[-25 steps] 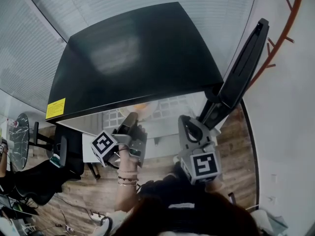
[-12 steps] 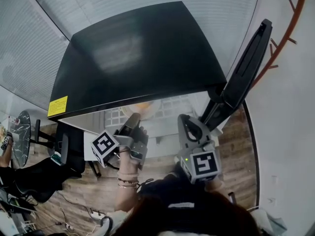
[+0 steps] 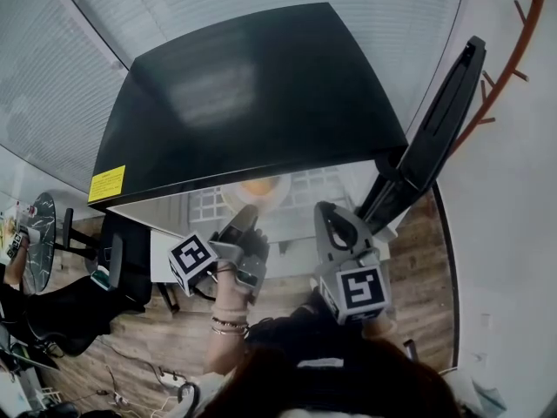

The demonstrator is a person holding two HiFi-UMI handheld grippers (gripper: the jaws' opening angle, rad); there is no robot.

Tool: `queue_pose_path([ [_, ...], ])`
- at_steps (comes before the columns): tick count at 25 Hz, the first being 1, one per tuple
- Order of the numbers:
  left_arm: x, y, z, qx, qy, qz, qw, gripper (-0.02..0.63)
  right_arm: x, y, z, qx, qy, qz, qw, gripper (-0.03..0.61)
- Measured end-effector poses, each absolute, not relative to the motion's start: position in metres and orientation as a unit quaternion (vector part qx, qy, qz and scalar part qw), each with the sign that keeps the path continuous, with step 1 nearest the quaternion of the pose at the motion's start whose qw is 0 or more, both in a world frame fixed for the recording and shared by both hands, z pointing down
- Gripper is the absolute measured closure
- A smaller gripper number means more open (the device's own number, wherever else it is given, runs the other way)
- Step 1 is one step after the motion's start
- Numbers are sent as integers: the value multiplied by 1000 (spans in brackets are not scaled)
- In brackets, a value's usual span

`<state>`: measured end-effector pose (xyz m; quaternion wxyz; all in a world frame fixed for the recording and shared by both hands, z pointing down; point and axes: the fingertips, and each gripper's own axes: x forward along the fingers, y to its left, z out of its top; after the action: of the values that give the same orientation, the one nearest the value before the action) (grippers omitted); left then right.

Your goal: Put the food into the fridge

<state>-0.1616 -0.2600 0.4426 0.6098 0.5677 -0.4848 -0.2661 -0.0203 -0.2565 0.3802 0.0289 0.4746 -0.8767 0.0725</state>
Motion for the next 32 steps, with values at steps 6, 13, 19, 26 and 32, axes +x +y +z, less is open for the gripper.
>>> queue_pose_path([
  [6,-159,-258,450,569,-484,-254,615,551,-26,-257,379,466,-882,72,29,581],
  [13,-159,-256,450,567,-484,-255,615,547,-36,-257,379,452,-888,72,35,581],
  [19,-159,-253,450,571,-486,-248,613,498,-40,-258,381,443,-893,71,34,581],
  [26,-159,-254,451,570,-484,-249,615,497,-40,-257,383,444,-892,79,32,581],
  [32,-156,-252,451,591,-482,-235,603,450,-35,-255,386,448,-889,82,37,581],
])
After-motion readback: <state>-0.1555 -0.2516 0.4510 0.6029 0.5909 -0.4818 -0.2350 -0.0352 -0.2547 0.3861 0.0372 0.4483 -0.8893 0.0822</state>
